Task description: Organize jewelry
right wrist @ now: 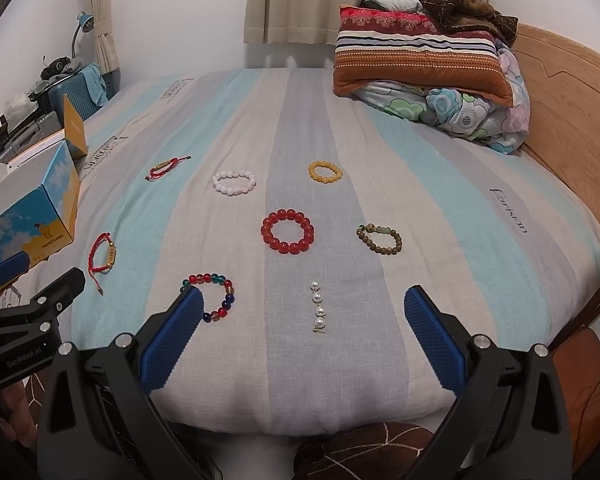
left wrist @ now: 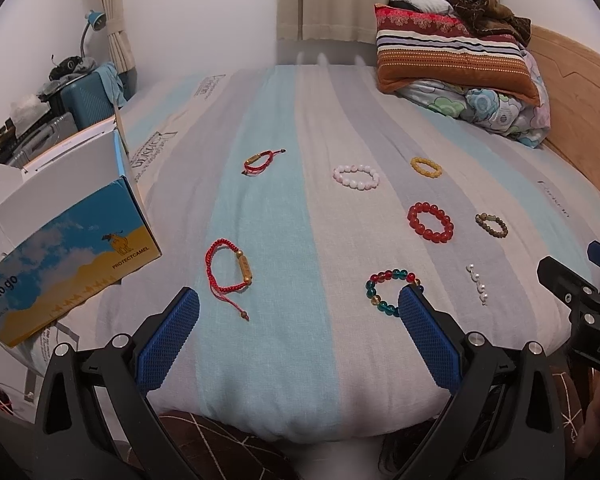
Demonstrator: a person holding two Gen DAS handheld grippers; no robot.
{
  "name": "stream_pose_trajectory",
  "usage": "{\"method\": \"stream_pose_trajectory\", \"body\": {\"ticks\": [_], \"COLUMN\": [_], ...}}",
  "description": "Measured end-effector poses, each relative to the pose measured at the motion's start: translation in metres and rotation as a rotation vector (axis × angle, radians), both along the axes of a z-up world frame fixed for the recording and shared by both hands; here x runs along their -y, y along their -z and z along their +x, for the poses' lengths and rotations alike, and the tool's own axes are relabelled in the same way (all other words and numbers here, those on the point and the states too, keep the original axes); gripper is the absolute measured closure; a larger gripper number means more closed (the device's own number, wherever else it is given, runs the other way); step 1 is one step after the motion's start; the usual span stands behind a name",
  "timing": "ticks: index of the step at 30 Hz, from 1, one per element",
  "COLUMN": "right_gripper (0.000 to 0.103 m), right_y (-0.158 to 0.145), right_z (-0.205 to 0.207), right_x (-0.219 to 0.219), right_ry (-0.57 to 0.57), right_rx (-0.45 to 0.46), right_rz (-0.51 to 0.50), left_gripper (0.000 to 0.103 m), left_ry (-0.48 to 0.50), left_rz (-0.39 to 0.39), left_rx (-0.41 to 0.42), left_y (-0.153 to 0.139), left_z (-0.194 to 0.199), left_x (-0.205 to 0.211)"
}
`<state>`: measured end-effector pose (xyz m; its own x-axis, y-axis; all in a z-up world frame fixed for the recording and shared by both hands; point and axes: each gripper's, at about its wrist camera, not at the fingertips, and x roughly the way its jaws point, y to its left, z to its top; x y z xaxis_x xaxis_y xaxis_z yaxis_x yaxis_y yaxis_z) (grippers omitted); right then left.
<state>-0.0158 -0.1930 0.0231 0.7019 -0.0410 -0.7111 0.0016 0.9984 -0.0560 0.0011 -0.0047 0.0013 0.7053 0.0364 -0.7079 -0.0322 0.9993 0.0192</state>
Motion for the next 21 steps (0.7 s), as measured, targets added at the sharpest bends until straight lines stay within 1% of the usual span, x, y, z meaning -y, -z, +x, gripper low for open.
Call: {"method": "stream_pose_trajectory", "body": {"ticks": [21], "right_gripper": [0.007], "right_y": [0.0021], "right_z": [-0.0005], "right_x": [0.0022], "right_ry": [0.007], "right_rx": [-0.002], "right_rz": [0.004], "left_gripper": [0.006], "left_ry": [-0.001], "left_rz": [-0.001], "left_rx": [-0.005], "left_y": [0.0019], "left_z": [0.0000], "left_x": [0.0019]}}
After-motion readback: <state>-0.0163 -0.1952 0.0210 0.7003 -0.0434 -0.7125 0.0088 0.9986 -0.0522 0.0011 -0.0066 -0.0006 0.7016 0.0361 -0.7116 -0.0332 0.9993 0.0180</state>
